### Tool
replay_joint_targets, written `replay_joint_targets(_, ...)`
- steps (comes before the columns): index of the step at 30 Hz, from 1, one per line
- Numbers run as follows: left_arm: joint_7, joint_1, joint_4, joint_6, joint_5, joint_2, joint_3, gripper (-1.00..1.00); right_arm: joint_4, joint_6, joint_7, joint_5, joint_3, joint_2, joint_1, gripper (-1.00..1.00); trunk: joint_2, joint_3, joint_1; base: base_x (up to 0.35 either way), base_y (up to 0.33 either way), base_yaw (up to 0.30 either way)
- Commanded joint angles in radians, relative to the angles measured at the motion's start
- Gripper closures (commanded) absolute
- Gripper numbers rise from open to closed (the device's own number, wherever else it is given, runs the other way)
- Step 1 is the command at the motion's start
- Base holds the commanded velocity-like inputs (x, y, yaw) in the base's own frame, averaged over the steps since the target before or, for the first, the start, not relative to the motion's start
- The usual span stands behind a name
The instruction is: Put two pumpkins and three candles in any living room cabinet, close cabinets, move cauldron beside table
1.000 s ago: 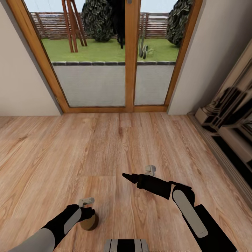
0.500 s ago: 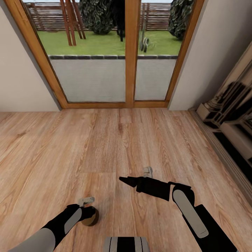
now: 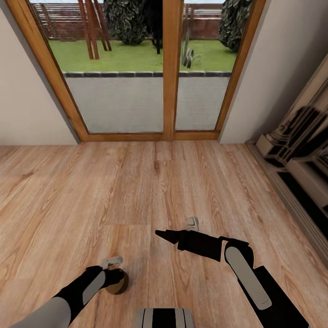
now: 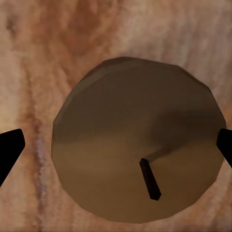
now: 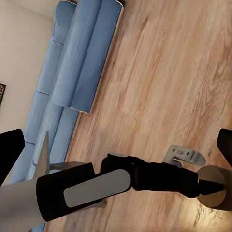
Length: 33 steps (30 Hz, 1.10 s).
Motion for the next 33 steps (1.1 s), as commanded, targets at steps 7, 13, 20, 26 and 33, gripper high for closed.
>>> replay_joint_targets(7, -0.025, 0.0, -0.004, 0.002, 0.005, 0.007, -0.007, -1.0, 0.0, 0.002, 0.002, 0.0, 0.0, 0.0, -0.001, -1.0, 0.0, -0.001, 0.0, 0.0, 0.0, 0.0)
replay_joint_targets(13, -0.027, 0.0, -0.005, 0.002, 0.005, 0.008, -0.006, -1.0, 0.0, 0.002, 0.002, 0.0, 0.0, 0.0, -0.001, -1.0, 0.0, -0.001, 0.0, 0.0, 0.0, 0.0)
replay_joint_targets(20, -0.028, 0.0, -0.005, 0.003, 0.005, 0.006, -0.006, -1.0, 0.0, 0.002, 0.001, 0.0, 0.0, 0.0, -0.001, -1.0, 0.0, -0.001, 0.0, 0.0, 0.0, 0.0)
replay_joint_targets(26, -0.028, 0.0, -0.005, 0.003, 0.006, 0.005, -0.007, -1.0, 0.0, 0.002, 0.0, 0.0, 0.0, 0.004, -0.001, -1.0, 0.0, -0.001, 0.0, 0.0, 0.0, 0.0)
replay_joint_targets(33, -0.028, 0.0, -0.005, 0.003, 0.007, 0.002, -0.007, -1.0, 0.0, 0.002, 0.0, 0.001, 0.0, 0.004, -0.001, -1.0, -0.001, -0.009, 0.001, 0.0, 0.0, 0.0)
